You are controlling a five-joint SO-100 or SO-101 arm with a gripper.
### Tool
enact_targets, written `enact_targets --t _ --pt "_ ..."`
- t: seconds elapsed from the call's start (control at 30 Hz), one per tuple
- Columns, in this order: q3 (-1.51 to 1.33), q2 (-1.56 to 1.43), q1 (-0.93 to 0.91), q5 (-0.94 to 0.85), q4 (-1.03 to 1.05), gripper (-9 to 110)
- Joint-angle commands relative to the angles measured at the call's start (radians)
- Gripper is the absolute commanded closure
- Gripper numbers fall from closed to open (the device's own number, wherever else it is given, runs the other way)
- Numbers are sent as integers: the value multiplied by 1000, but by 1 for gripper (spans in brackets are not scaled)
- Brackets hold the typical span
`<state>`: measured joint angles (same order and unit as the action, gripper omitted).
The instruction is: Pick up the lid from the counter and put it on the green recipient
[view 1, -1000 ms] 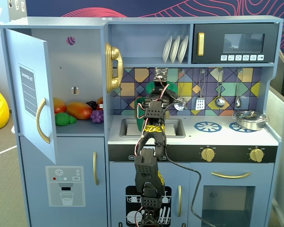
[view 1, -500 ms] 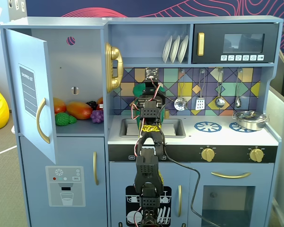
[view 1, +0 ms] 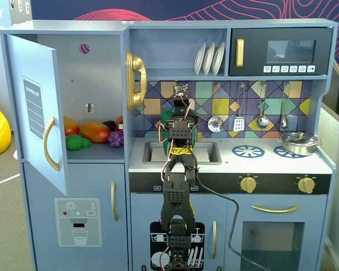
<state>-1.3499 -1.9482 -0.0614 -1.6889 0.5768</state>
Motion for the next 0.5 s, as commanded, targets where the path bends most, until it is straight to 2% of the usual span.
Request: enact_targets --t 0.0,0.47 --pt "83 -5 2 -25 6 102" --pt "41 -29 0 -57 49 102"
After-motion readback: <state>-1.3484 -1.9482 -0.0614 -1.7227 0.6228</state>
